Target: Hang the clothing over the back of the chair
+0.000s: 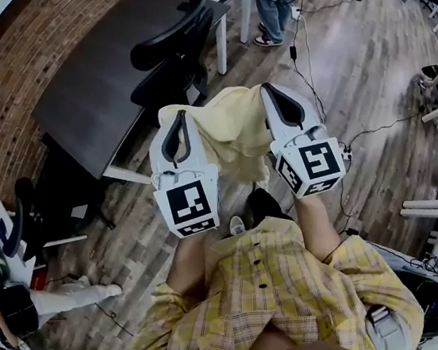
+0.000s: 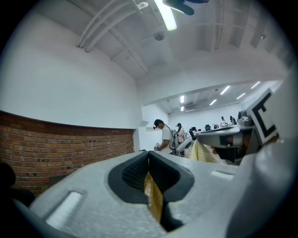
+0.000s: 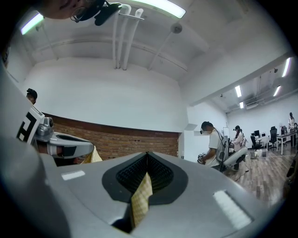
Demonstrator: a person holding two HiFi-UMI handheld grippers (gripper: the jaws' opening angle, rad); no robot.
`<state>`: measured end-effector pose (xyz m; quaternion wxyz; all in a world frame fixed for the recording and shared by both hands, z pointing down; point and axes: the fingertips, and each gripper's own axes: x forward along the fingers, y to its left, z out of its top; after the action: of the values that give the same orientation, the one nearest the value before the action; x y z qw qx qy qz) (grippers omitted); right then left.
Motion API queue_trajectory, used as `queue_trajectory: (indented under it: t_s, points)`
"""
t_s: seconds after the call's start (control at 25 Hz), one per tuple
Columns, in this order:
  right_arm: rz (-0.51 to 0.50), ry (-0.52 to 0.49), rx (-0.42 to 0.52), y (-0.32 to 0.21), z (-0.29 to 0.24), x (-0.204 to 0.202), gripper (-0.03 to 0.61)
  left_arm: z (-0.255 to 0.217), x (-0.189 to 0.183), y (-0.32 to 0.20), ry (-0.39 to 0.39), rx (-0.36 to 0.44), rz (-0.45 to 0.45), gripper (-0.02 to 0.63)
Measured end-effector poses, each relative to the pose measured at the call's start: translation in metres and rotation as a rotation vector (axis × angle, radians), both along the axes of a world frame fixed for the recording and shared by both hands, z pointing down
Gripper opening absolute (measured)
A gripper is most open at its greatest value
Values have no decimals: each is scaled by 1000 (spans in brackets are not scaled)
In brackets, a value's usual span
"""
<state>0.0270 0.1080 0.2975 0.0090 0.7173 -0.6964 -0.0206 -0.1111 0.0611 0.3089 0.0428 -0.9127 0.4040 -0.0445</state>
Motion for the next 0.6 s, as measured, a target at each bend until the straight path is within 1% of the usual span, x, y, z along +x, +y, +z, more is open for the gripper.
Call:
queue_trajectory:
  t_s: [0.12,0.36,0.6]
  points:
    - [-27,-5,22,-22,-3,13,9,-2,11,-20,-3,15,-31,3]
    - [-98,-10,85,-69,-23,46,9,-21,38,-58,-18,73,-113,3]
    - [-156,-13,108,-128,-36,84,9,-34,70,-106,-39,122,-204,3]
